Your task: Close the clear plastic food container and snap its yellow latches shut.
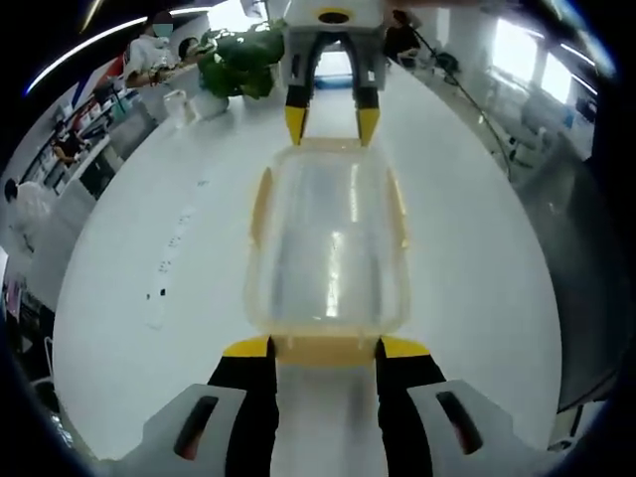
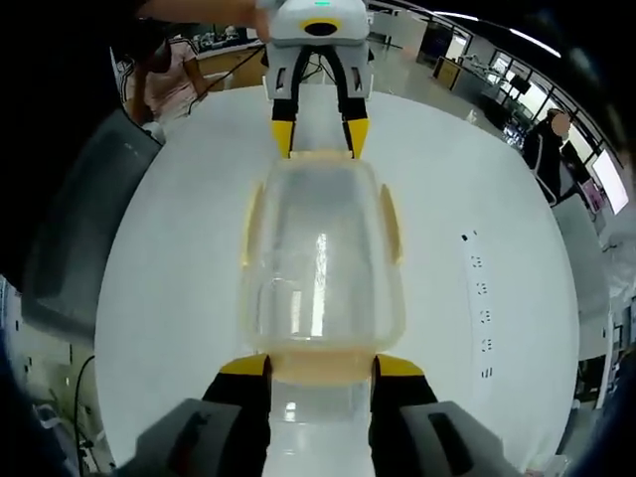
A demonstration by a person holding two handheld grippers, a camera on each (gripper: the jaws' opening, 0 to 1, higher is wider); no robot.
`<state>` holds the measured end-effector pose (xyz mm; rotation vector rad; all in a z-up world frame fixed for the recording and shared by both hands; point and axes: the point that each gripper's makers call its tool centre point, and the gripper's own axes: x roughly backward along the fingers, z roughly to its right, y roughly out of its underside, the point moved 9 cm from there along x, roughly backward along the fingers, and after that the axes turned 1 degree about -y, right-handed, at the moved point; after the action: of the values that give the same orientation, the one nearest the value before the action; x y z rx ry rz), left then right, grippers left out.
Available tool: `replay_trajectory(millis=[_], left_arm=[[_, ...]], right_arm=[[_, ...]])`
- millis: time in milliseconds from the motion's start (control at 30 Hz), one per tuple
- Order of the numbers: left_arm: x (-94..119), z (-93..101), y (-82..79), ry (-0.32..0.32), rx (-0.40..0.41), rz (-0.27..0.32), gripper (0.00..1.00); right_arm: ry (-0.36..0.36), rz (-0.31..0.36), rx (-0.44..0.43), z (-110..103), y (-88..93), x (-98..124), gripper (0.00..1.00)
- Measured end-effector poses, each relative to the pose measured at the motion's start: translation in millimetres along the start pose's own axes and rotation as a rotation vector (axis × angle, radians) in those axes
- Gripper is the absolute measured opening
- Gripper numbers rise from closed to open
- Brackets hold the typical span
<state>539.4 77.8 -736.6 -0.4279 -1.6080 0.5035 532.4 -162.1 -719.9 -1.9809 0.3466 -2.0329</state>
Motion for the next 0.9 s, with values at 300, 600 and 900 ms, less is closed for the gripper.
replay_trajectory(millis=[300,600,900], left_arm=[[-14,-1.0,-12.8,0.004,-0.004,0.004,0.35],[-26,-0.5,-24.4,0.014,-0.001,0.015,0.35],[-37,3.5,-38.5,0.014,0.011,0.027,0.35]], right_arm=[[-0.002,-0.036,-0.005,0,16.6,2,0.36],[-0.006,-0.069,-0.007,-1,29.3,7,0.36],[-0.014,-0.117,0.007,-1,43.2,13,0.36]])
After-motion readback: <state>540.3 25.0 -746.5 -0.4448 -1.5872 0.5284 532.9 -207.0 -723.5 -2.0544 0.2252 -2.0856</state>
